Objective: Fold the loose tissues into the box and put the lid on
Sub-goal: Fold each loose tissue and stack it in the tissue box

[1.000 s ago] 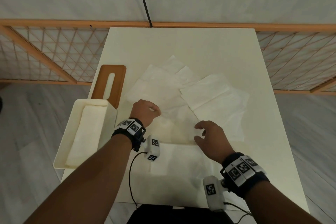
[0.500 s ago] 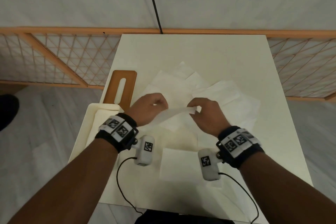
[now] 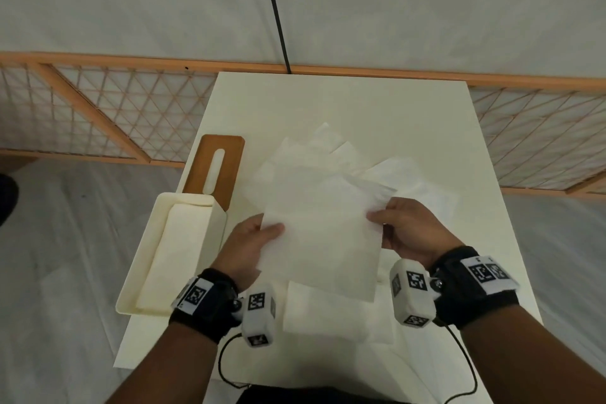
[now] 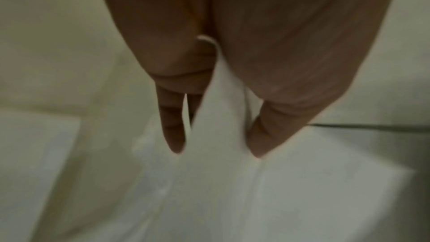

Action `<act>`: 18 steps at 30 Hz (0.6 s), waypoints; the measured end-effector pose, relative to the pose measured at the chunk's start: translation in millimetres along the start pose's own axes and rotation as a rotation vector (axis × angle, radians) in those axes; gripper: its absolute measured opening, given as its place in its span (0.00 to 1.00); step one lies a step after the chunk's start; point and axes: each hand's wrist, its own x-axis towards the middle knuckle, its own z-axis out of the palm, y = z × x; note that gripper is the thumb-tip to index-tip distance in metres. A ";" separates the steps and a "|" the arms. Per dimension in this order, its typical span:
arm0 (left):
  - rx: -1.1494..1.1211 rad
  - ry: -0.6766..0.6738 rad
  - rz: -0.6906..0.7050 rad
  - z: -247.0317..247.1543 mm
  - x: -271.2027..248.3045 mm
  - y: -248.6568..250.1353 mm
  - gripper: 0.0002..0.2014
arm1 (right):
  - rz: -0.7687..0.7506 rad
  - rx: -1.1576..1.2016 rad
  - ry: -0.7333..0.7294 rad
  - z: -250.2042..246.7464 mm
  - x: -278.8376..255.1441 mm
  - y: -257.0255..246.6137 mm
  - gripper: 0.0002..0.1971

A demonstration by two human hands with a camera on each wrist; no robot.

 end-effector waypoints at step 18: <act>0.291 0.154 0.312 -8.3 -15.0 -8.9 0.13 | -0.273 -0.445 0.006 7.4 -34.3 21.7 0.22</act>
